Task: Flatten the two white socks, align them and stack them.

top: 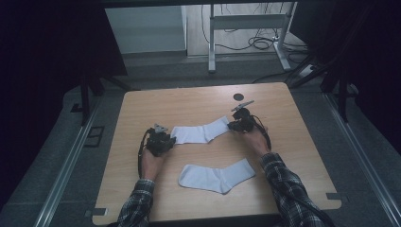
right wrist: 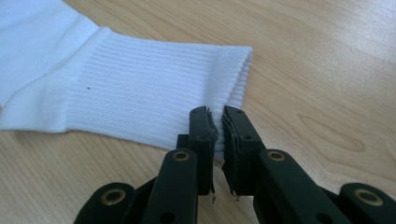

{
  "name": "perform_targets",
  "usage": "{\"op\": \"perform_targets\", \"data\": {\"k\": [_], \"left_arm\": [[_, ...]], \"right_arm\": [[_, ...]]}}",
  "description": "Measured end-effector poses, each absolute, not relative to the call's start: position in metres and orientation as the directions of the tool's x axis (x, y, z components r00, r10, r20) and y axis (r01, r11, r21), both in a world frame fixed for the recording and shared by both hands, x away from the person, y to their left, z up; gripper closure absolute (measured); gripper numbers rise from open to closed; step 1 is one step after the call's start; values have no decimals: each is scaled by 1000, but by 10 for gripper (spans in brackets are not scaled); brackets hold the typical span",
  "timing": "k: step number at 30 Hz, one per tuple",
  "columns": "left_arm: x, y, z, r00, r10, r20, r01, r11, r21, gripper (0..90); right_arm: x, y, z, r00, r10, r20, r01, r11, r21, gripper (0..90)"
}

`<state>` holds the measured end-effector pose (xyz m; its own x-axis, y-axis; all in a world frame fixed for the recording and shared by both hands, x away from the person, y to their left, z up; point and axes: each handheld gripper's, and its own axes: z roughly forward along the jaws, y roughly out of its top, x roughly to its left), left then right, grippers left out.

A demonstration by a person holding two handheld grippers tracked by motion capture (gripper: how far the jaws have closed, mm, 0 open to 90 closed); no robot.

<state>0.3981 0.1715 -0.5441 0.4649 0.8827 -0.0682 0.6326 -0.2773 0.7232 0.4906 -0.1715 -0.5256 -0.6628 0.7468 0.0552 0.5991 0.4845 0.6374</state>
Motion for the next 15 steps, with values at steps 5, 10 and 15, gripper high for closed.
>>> {"op": "perform_targets", "data": {"k": [5,10,15], "left_arm": [[398,167,-544,468,880,-79,634,-272,724,858],[397,165,-543,463,883,-80,637,-269,723,863],[394,159,-537,486,870,-80,624,-281,729,862]], "right_arm": [[485,-178,-525,-662,745,76,608,476,635,821],[478,-186,-522,-666,741,88,605,467,644,821],[469,-196,-516,-673,734,90,592,462,660,823]]}}
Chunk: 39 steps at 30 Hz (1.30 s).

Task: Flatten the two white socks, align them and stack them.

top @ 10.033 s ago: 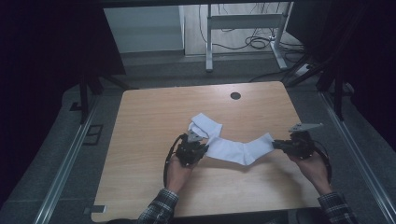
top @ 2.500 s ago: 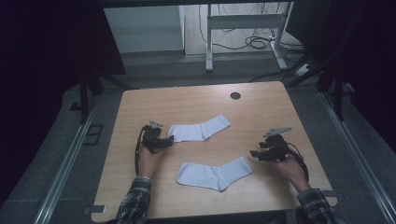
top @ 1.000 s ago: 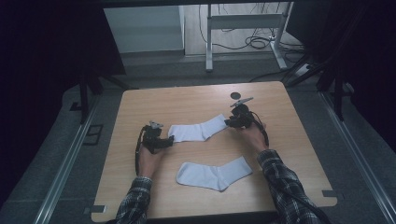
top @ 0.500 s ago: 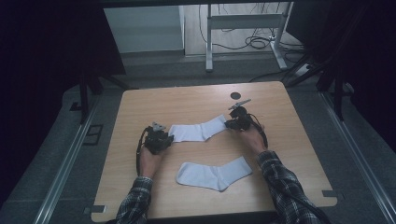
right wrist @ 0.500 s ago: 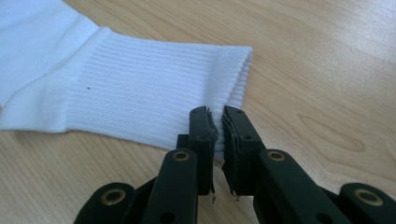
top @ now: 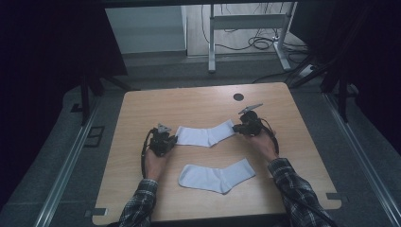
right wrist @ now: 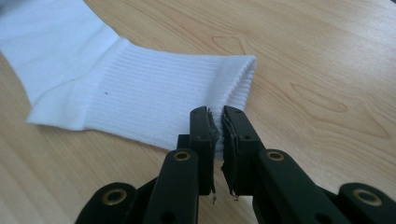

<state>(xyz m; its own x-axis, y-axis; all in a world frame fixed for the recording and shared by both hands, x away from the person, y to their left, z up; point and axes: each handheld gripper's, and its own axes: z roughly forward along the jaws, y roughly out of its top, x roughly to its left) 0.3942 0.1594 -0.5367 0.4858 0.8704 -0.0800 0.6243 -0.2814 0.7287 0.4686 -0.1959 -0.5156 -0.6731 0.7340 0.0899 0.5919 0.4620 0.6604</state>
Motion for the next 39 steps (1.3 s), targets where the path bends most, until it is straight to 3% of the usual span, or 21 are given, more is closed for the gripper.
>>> {"op": "perform_targets", "data": {"k": [27,39], "left_arm": [[336,137,-506,584,808,-73,542,-322,777,860],[296,142,-500,599,797,-84,520,-307,797,859]], "right_arm": [[398,-252,-488,-701,700,135,537,393,746,825],[363,-256,-483,-729,674,120,504,409,761,826]]}}
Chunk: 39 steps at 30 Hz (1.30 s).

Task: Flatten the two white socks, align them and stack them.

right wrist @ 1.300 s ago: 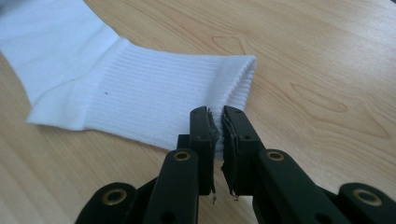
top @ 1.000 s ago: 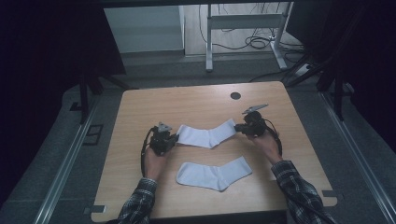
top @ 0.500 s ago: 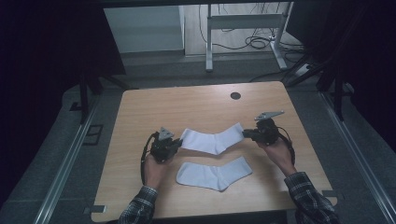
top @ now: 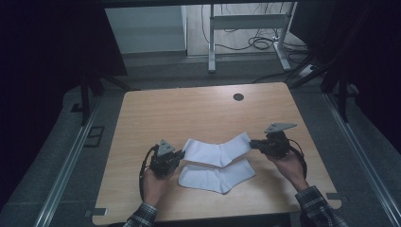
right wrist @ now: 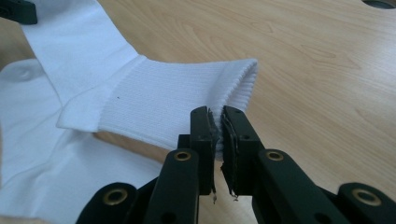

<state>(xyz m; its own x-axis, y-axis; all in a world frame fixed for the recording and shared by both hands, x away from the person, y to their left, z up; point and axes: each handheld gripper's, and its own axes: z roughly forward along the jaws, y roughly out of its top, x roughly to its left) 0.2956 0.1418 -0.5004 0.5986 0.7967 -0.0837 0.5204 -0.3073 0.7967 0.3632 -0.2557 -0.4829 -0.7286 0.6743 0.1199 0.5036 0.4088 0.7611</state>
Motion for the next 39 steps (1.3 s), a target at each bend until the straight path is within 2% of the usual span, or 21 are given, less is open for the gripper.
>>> {"op": "perform_targets", "data": {"k": [17,31,39], "left_arm": [[241,148,-501,616,781,-108,518,-298,802,859],[235,127,-516,627,779,10,538,-442,718,852],[227,136,-502,619,784,-53,517,-356,778,859]], "right_arm": [[314,-256,-485,-764,628,146,509,448,735,825],[310,-246,-502,-770,626,122,540,538,647,821],[305,-251,-492,-771,621,144,534,506,677,822]]}}
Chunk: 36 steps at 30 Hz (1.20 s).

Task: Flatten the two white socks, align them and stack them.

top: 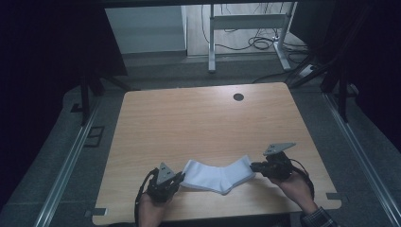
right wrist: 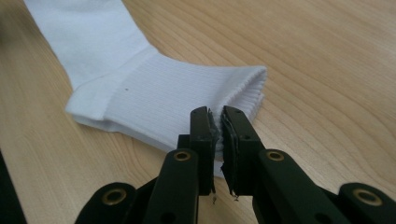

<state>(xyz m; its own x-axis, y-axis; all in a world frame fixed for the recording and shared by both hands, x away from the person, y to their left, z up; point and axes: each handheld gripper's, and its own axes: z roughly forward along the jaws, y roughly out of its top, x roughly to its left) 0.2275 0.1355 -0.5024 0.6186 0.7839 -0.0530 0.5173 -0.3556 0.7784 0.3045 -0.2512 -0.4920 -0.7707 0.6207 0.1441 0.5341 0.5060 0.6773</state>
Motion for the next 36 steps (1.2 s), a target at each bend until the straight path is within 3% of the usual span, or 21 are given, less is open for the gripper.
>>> {"op": "perform_targets", "data": {"k": [7,13,18,22,29,33,36], "left_arm": [[228,132,-511,616,787,-42,545,-386,744,847],[236,120,-529,598,800,52,582,-478,658,747],[246,116,-531,571,815,99,567,-479,670,702],[257,120,-533,543,837,69,577,-432,693,651],[259,132,-529,542,839,-43,589,-343,732,478],[256,136,-523,559,826,-70,571,-322,755,376],[252,140,-519,569,819,-76,561,-319,764,330]], "right_arm": [[302,-255,-495,-767,623,155,546,507,667,821],[306,-248,-511,-767,631,122,559,563,609,794],[310,-247,-514,-757,642,122,563,546,620,780],[312,-246,-515,-748,652,121,567,535,626,761],[312,-248,-512,-746,658,107,551,518,654,589],[310,-250,-507,-751,654,84,524,513,680,445],[308,-253,-504,-756,651,63,501,514,696,388]]}}
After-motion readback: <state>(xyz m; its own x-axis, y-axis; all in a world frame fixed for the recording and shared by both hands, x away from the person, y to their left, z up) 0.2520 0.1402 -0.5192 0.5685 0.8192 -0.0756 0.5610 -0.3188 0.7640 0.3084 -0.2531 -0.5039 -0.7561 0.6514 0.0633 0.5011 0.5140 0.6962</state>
